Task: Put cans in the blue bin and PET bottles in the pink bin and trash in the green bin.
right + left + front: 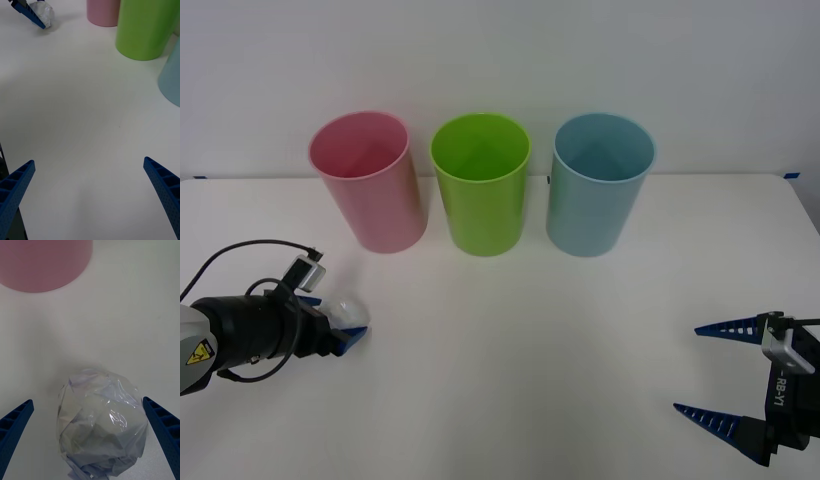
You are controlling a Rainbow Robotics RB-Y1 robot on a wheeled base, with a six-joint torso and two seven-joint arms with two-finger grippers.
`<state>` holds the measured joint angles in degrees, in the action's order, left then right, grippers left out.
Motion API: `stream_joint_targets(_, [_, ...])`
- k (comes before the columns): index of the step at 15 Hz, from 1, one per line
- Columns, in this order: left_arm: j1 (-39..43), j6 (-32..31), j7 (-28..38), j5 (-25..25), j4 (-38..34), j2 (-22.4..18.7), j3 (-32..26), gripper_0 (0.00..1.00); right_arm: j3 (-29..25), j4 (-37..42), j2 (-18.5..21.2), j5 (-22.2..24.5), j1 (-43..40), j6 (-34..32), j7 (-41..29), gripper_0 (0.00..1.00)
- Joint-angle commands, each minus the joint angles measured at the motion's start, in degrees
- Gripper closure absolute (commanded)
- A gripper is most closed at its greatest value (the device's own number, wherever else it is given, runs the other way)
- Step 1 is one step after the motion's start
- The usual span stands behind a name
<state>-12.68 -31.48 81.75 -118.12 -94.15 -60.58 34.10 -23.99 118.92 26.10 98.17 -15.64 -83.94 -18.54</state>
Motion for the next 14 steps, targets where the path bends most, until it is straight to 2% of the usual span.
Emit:
stream_joint_targets(1, [0.0, -0.5, 0.0, 0.2, 0.0, 0.0, 0.0, 0.0, 0.0, 0.0, 0.0, 0.0, 0.0, 0.0, 0.0, 0.0])
stream_joint_targets(8, [0.1, -0.5, 0.1, 0.6, 0.0, 0.0, 0.0, 0.0, 0.0, 0.0, 0.0, 0.0, 0.0, 0.0, 0.0, 0.0])
stream_joint_targets(9, [0.1, -0.5, 0.0, 0.5, 0.0, 0.2, 0.0, 0.13, 0.0, 0.0, 0.0, 0.0, 0.0, 0.0, 0.0, 0.0])
stream_joint_targets(10, [0.1, -0.4, 0.0, 0.5, 0.0, 0.3, 0.0, 0.4, 0.0, 0.0, 0.0, 0.0, 0.0, 0.0, 0.0, 0.0])
stream_joint_targets(11, [0.2, -0.5, 0.0, 0.6, 0.0, 0.3, 0.0, 0.73, 0.0, 0.0, 0.0, 0.0, 0.0, 0.0, 0.0, 0.0])
stream_joint_targets(12, [0.2, -0.4, 0.0, 0.5, 0.0, 0.3, 0.1, 0.95, 0.0, 0.0, 0.0, 0.0, 0.0, 0.0, 0.0, 0.0])
stream_joint_targets(14, [0.3, -0.4, -0.1, 0.5, -0.1, 0.3, 0.0, 1.0, 0.0, 0.0, 0.0, 0.0, 0.0, 0.0, 0.0, 0.0])
